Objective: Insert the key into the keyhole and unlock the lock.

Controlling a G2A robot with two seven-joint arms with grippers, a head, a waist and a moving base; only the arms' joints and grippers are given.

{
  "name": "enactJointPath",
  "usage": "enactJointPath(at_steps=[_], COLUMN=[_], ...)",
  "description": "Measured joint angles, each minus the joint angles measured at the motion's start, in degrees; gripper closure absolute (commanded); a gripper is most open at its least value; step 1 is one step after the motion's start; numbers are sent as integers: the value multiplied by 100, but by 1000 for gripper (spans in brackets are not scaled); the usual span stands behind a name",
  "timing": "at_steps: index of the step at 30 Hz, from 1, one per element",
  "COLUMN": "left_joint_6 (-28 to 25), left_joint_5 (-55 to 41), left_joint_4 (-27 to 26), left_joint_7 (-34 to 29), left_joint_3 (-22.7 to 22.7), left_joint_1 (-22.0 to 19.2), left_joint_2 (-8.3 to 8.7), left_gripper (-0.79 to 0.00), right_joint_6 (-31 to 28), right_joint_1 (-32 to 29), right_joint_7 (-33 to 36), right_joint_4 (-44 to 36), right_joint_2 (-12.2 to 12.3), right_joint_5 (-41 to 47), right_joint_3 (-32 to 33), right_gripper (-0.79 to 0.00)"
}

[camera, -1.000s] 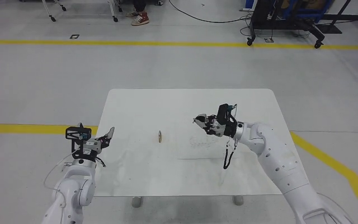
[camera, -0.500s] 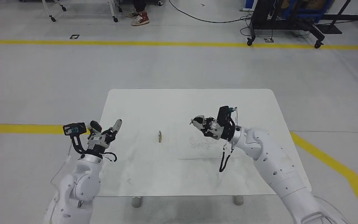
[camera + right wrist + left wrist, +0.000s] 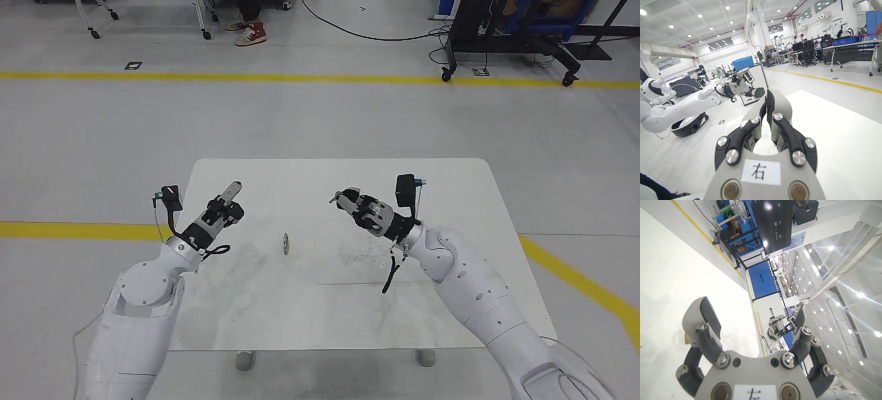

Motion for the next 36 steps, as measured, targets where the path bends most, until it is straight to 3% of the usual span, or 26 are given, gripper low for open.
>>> enactJointPath(at_steps=[4,7,11,20,23,26,33,36], left_joint_6=[-94,-815,-1458,-2103,-2279,-2363,-2533,-2603], left_joint_5=[-137,-770,-2050,-2736,-2650,-2557,-2175,-1867], left_joint_4=[-50,194,893,1434,1476,1460,1318,1318], left_joint_7=[1,-207,-970,-2528,-2758,-2774,-2533,-2398], left_joint_3=[68,305,551,754,875,1009,1198,1200], left_joint_1=[26,11,-281,-725,-782,-789,-747,-753], left_joint_2=[-24,-81,-143,-142,-149,-164,-179,-167], left_gripper=[-785,-785,-785,-785,-696,-665,-440,-385], right_joint_6=[-3,-66,-106,131,310,383,328,276], right_joint_1=[-5,-138,-126,-96,-85,-51,56,90], right_joint_7=[3,144,497,1517,1884,2134,2600,2785], right_joint_4=[-2,-66,-37,-99,-142,-124,10,82], right_joint_2=[-2,-57,-131,-144,-158,-186,-267,-290], right_joint_5=[7,489,1592,3010,3278,3484,3939,4112], right_joint_3=[-6,-159,-326,-386,-457,-530,-723,-767], right_gripper=[0,0,0,0,0,0,0,0])
